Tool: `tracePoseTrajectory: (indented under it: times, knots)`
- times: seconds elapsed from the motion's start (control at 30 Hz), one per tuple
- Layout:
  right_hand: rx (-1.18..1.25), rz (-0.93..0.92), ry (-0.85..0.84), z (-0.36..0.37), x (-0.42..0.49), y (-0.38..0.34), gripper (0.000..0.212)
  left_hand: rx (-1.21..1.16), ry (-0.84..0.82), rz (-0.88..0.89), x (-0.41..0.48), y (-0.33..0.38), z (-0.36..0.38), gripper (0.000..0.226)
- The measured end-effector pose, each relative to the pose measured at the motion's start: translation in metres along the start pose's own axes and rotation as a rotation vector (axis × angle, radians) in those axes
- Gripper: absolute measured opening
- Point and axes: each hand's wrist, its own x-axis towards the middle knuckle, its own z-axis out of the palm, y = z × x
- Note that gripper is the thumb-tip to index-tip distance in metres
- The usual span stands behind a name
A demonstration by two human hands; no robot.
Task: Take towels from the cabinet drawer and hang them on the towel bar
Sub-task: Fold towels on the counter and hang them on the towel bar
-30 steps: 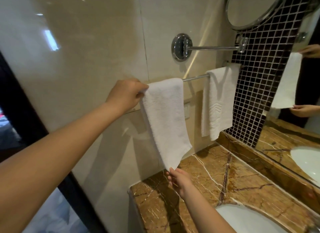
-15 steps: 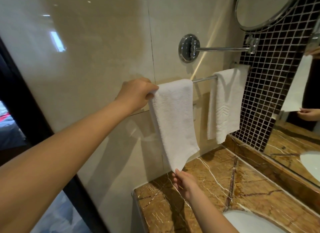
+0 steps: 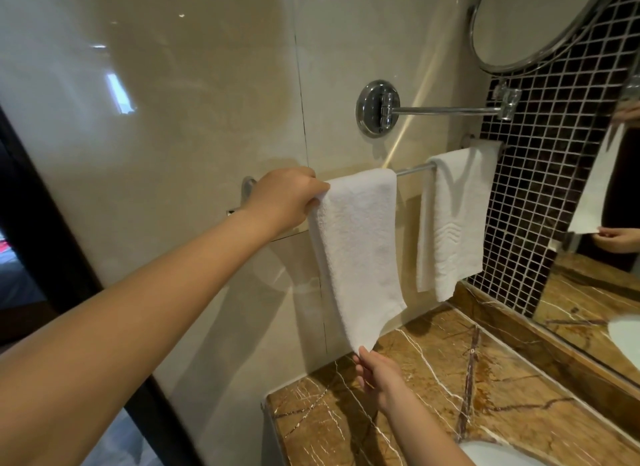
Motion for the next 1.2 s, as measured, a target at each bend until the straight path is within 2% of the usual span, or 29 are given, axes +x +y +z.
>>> tracePoseTrajectory:
  times: [0.53,0.8,1.2]
  knots:
    - [-0.001,-0.007,0.047,-0.013,0.001,-0.019,0.022,-0.062,-0.082,0.098,0.027,0.006,0.003,0.007]
    - [0.005,-0.015,0.052,-0.018,0.006,-0.025,0.012,-0.056,-0.081,0.116,0.036,0.011,0.007,0.007]
    - [0.035,-0.021,0.067,-0.024,0.01,-0.032,0.028,-0.034,-0.118,0.108,0.047,0.019,0.009,0.008]
